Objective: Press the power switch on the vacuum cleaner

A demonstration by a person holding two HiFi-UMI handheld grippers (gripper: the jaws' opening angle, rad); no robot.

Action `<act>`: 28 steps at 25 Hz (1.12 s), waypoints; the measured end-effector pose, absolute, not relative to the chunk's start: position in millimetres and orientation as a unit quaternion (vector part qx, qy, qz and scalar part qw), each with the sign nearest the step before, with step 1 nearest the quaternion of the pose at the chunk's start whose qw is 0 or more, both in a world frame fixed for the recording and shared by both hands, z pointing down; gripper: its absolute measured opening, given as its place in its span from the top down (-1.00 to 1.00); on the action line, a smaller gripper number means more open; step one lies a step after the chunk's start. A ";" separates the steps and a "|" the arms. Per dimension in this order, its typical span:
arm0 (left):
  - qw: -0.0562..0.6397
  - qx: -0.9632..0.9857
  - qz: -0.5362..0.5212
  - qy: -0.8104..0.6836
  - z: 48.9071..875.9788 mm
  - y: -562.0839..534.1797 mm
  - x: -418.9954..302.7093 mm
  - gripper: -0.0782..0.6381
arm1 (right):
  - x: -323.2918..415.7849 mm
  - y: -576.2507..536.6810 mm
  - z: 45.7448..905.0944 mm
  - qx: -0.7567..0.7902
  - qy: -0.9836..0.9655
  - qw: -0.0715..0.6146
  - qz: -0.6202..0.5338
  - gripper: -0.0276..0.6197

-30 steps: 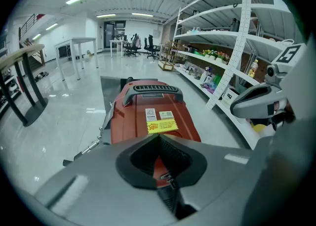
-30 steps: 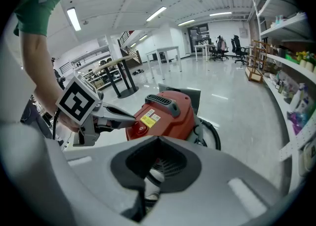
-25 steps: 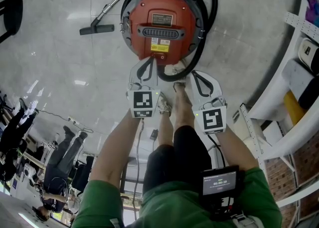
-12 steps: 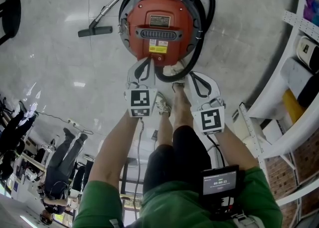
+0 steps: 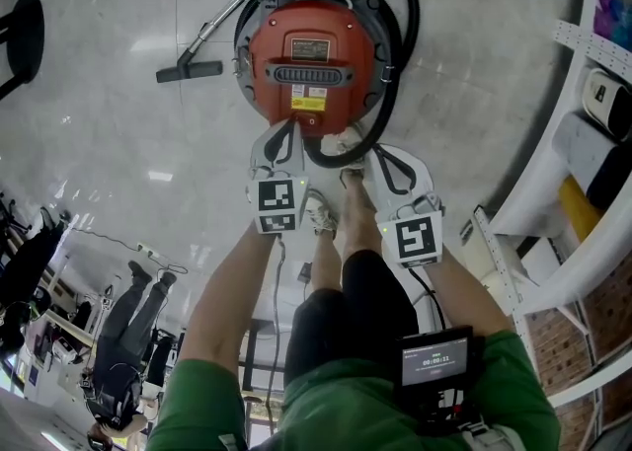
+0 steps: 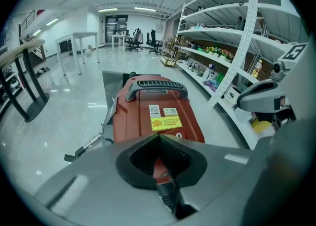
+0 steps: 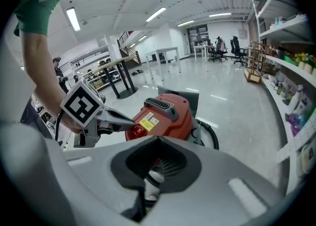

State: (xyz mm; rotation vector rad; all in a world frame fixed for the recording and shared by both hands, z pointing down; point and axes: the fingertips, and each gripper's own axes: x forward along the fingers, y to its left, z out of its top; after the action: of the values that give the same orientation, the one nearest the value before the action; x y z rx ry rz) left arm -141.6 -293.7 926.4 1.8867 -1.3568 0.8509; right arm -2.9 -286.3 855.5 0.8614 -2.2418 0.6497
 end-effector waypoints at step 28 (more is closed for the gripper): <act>0.190 0.781 0.161 -0.573 625.6 -265.4 -156.0 0.76 | -22.6 -280.8 615.0 0.407 -0.873 0.236 0.132 0.91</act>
State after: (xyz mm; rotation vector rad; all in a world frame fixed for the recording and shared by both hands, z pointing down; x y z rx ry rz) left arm -156.0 -265.4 625.6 2.1936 -1.6106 0.4522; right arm -22.6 -280.8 615.0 1.1163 -2.3935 0.3617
